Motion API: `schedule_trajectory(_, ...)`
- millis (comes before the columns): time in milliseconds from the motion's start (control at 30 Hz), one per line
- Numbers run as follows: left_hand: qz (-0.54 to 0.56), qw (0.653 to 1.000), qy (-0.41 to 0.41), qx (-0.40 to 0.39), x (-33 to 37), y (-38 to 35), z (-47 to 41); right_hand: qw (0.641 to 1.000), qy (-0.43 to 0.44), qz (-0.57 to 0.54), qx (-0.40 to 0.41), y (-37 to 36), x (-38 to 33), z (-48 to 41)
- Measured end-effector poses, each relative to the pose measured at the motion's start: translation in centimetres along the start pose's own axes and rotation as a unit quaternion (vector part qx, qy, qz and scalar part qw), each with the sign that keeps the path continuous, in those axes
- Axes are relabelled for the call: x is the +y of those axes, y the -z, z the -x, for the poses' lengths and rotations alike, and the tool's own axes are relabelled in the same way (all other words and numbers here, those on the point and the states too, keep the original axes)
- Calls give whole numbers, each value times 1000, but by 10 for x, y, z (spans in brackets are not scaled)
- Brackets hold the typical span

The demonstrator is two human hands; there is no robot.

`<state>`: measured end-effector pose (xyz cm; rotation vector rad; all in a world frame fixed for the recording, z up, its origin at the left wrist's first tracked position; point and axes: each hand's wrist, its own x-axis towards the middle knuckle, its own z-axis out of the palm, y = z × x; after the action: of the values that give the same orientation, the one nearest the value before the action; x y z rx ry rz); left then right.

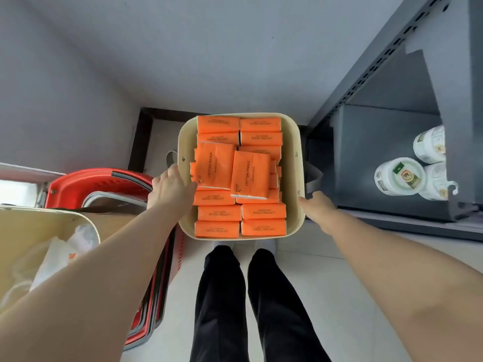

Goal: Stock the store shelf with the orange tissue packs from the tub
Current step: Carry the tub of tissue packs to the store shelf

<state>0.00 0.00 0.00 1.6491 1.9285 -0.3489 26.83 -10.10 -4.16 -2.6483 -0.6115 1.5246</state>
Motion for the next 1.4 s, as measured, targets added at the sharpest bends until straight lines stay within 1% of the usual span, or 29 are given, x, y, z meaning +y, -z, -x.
schedule_trajectory(67, -7, 1000, 8, 3, -7, -4, -8, 993, -31, -112, -5, -5, -3, -10)
schedule_trajectory(100, -9, 1000, 17, -2, -13, -8, -12, 978, -53, -199, -15, -6, -4, -15)
schedule_trajectory(167, -4, 999, 33, -16, -21, -10, -17, 917, -92, -387, -27, -4, -7, -21)
schedule_trajectory(200, 3, 999, 37, -17, -23, -11, -17, 886, -107, -451, -25, 0, -11, -22)
schedule_trajectory(233, 6, 999, 37, -12, -25, -10, -18, 863, -116, -492, -18, 4, -16, -20)
schedule_trajectory(267, 6, 999, 36, -6, -26, -8, -17, 848, -120, -515, -7, 6, -22, -18)
schedule_trajectory(300, 11, 999, 38, -6, -28, -6, -18, 846, -117, -520, -1, 9, -26, -16)
schedule_trajectory(367, 37, 998, 52, -3, -33, -4, -23, 865, -84, -494, 12, 10, -33, -11)
schedule_trajectory(400, 57, 996, 66, -3, -37, -2, -26, 888, -54, -457, 24, 10, -35, -10)
schedule_trajectory(433, 81, 993, 84, -5, -41, -2, -32, 918, -17, -394, 37, 9, -35, -9)
schedule_trajectory(467, 104, 989, 105, -7, -46, -2, -38, 947, 23, -316, 53, 8, -34, -9)
schedule_trajectory(500, 123, 985, 122, -13, -50, -2, -44, 967, 58, -239, 66, 7, -31, -9)
schedule_trajectory(567, 152, 978, 139, -31, -53, -4, -56, 984, 91, -138, 73, 6, -26, -11)
schedule_trajectory(667, 223, 957, 177, -60, -51, -13, -67, 991, 76, -75, 74, 10, -23, -20)
schedule_trajectory(700, 259, 942, 200, -70, -49, -18, -70, 993, 68, -71, 73, 11, -22, -24)
schedule_trajectory(800, 365, 885, 270, -100, -48, -35, -86, 992, 65, -71, 82, 10, -21, -36)
schedule_trajectory(867, 405, 861, 289, -106, -47, -42, -98, 989, 77, -78, 104, 6, -23, -39)
schedule_trajectory(933, 446, 832, 315, -97, -44, -45, -108, 984, 82, -107, 117, 0, -24, -42)
schedule_trajectory(1000, 492, 800, 335, -78, -40, -42, -115, 982, 79, -130, 113, -4, -25, -43)
schedule_trajectory(1100, 553, 758, 346, -25, -40, -32, -119, 982, 69, -145, 101, -4, -24, -41)
schedule_trajectory(1133, 565, 754, 335, -16, -41, -26, -116, 983, 65, -146, 96, -3, -24, -40)
schedule_trajectory(1200, 573, 761, 304, -27, -40, -11, -106, 983, 52, -152, 84, -1, -25, -36)
schedule_trajectory(1300, 568, 777, 262, -71, -38, 7, -91, 978, 17, -196, 71, 2, -30, -33)
schedule_trajectory(1400, 542, 803, 217, -122, -34, 16, -80, 963, -10, -262, 62, 8, -35, -31)
